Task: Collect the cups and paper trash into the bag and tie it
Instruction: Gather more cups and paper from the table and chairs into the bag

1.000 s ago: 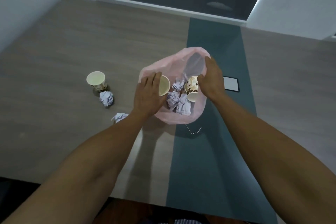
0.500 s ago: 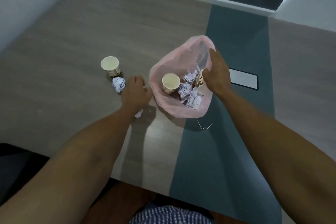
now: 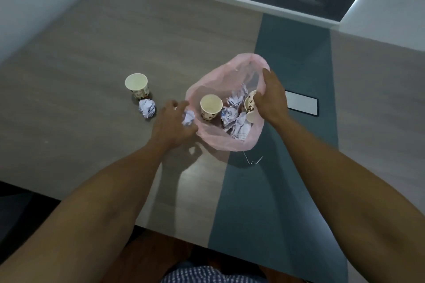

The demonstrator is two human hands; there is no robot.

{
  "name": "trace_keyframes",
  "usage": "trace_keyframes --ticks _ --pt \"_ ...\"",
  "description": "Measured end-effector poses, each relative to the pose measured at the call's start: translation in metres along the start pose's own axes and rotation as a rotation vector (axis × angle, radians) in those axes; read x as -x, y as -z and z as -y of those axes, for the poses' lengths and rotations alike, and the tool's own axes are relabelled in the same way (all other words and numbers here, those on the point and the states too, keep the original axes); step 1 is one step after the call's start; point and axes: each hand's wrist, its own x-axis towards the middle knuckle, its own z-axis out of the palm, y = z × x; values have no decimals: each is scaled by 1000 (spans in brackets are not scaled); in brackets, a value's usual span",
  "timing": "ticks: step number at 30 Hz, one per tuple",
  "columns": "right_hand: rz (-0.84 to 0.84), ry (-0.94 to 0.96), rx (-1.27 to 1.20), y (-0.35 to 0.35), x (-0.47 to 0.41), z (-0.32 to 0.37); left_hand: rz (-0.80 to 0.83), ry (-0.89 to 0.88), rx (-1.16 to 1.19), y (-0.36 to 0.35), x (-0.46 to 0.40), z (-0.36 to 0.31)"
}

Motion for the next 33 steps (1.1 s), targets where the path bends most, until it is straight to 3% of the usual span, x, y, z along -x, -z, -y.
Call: trace_keyframes --ticks 2,7,11,13,17,21,23,25,28,30,33 --pt "-8 -4 -6 4 0 0 -74 -167 130 6 -8 -26" --pt "-3 39 -45 20 1 0 -1 -325 225 -1 -41 -87" --pt "28 63 -14 29 -1 -6 78 -452 137 -13 -73 -135" --pt "32 61 -17 30 -1 -9 42 -498 34 -19 -86 -147" --pt "51 68 -28 27 -4 -10 -82 -475 -217 -25 -92 -137" --pt "77 85 -3 20 -7 -3 -15 -567 -163 -30 -82 -114" --pt "81 81 5 17 -10 0 -63 -569 -93 -24 -78 -107" --pt "81 76 2 13 -13 5 -160 -494 -48 -16 -75 -95" --pt "87 71 2 8 -16 13 -264 -204 12 -3 -72 -63" --pt "86 74 -3 2 -19 16 -252 24 10 5 -73 -36" --pt "97 94 -12 -9 -21 22 -130 218 -177 10 -70 15"
